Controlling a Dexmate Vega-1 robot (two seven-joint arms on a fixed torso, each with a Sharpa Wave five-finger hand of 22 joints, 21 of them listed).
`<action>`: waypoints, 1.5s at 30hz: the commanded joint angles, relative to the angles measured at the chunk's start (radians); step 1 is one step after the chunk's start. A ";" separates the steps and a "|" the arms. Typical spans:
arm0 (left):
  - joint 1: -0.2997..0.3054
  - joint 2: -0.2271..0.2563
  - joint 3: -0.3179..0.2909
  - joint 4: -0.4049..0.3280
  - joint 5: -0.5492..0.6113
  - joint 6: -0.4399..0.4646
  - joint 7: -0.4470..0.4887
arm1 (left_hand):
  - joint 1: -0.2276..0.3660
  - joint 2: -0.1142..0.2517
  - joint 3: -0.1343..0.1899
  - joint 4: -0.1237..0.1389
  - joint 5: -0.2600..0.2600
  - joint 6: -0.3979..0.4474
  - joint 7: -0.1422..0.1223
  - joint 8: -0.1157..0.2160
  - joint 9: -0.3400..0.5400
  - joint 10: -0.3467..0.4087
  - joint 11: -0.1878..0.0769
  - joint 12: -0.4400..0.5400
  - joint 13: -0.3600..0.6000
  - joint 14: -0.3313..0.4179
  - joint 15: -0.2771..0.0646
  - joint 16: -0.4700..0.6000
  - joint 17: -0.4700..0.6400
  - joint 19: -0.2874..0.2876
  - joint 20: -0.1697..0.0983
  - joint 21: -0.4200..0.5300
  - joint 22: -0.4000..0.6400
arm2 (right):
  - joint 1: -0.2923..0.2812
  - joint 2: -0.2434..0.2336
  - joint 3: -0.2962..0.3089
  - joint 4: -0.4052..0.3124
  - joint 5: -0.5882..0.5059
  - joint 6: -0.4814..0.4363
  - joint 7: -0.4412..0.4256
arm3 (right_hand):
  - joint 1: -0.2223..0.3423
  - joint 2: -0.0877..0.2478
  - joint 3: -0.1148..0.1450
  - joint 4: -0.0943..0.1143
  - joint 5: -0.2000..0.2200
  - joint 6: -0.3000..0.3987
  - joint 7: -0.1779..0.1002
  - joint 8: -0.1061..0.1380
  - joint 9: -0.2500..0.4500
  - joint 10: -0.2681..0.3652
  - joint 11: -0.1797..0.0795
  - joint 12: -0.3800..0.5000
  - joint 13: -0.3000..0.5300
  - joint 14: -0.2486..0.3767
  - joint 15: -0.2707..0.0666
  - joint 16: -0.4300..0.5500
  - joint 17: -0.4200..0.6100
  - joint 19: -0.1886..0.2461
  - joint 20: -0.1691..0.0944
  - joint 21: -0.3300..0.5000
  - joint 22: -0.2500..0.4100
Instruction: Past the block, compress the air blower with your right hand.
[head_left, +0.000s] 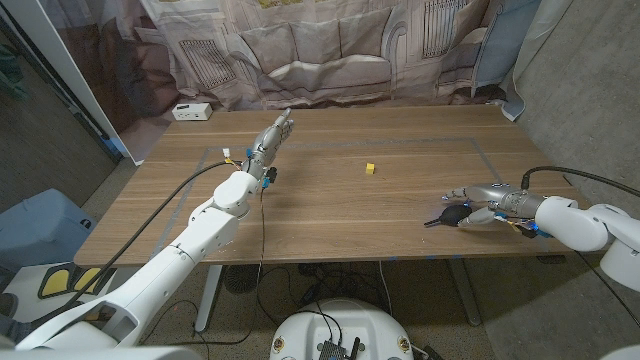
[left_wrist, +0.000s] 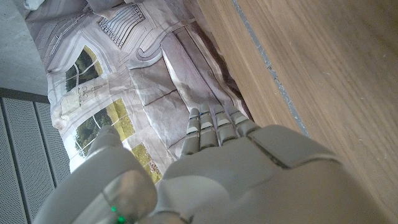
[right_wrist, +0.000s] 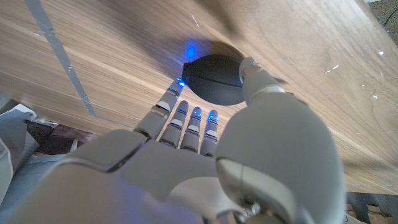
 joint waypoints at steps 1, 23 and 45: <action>-0.001 -0.001 0.001 -0.002 -0.001 0.004 0.005 | -0.001 0.010 0.002 -0.004 -0.001 0.013 0.002 0.000 0.003 0.011 -0.002 0.000 0.001 0.015 0.002 0.000 0.006 0.008 0.005 -0.001 0.005 | 0.008 -0.034 -0.027 0.009 0.030 -0.003 -0.026 | 0.012 0.002 -0.008 0.006 -0.001 0.042 0.003 0.014 0.003 0.047 0.008 0.013 0.001 0.013 -0.038 0.003 0.003 0.017 -0.033 -0.003 -0.001; -0.015 -0.013 0.007 0.017 0.001 -0.007 -0.003 | 0.001 0.014 0.004 -0.007 -0.002 0.015 0.001 -0.001 0.003 0.016 -0.003 0.000 0.001 0.019 -0.002 0.000 0.005 0.009 0.006 -0.001 0.005 | 0.011 -0.066 -0.060 0.026 0.079 -0.034 -0.071 | 0.042 0.020 -0.029 0.006 -0.004 0.149 0.011 0.030 0.003 0.174 -0.006 0.026 0.003 0.133 -0.038 0.045 0.010 0.134 -0.003 0.012 0.000; -0.014 -0.018 0.006 0.027 -0.002 -0.012 0.001 | 0.002 0.016 0.005 -0.009 -0.003 0.018 0.000 -0.002 0.003 0.018 -0.004 -0.001 0.001 0.020 -0.003 -0.001 0.005 0.009 0.010 -0.002 0.005 | 0.035 -0.110 -0.126 0.033 0.074 -0.053 -0.144 | 0.097 0.043 -0.032 -0.002 -0.006 0.216 0.013 0.035 0.003 0.213 -0.015 0.018 0.004 0.201 -0.055 0.071 0.017 0.225 -0.033 0.023 0.001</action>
